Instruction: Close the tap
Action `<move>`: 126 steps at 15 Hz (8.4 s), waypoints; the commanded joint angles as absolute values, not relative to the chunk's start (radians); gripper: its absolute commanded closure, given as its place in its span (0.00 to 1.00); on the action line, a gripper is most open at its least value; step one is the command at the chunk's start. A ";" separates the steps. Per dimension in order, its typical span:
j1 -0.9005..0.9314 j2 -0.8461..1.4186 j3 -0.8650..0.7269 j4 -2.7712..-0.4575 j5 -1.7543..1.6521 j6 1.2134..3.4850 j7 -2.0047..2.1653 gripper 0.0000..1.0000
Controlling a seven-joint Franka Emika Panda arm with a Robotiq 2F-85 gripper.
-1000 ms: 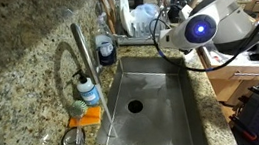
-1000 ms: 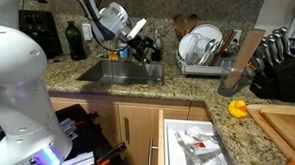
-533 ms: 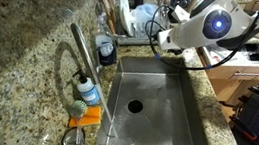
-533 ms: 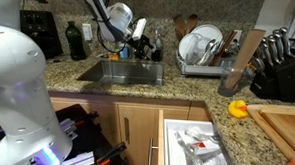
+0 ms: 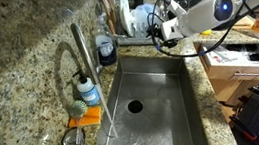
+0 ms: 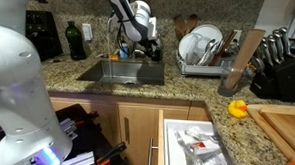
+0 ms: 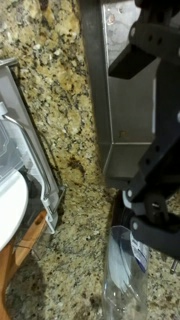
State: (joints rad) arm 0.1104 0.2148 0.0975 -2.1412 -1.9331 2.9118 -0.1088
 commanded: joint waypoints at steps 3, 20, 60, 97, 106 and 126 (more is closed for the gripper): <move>0.073 0.318 0.181 -1.927 -2.288 3.125 0.156 0.00; -0.309 0.924 0.888 -1.358 -2.611 3.108 0.230 0.00; -0.117 1.244 0.900 -0.977 -2.604 3.242 0.130 0.00; 0.033 1.330 0.743 -0.723 -2.601 3.278 0.143 0.00; 0.076 1.356 0.826 -0.667 -2.603 3.416 -0.010 0.00; 0.051 1.379 0.909 -0.637 -2.555 3.453 0.021 0.00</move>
State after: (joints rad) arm 0.0367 1.3802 0.8862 -0.6207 -2.5880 3.4018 -0.0083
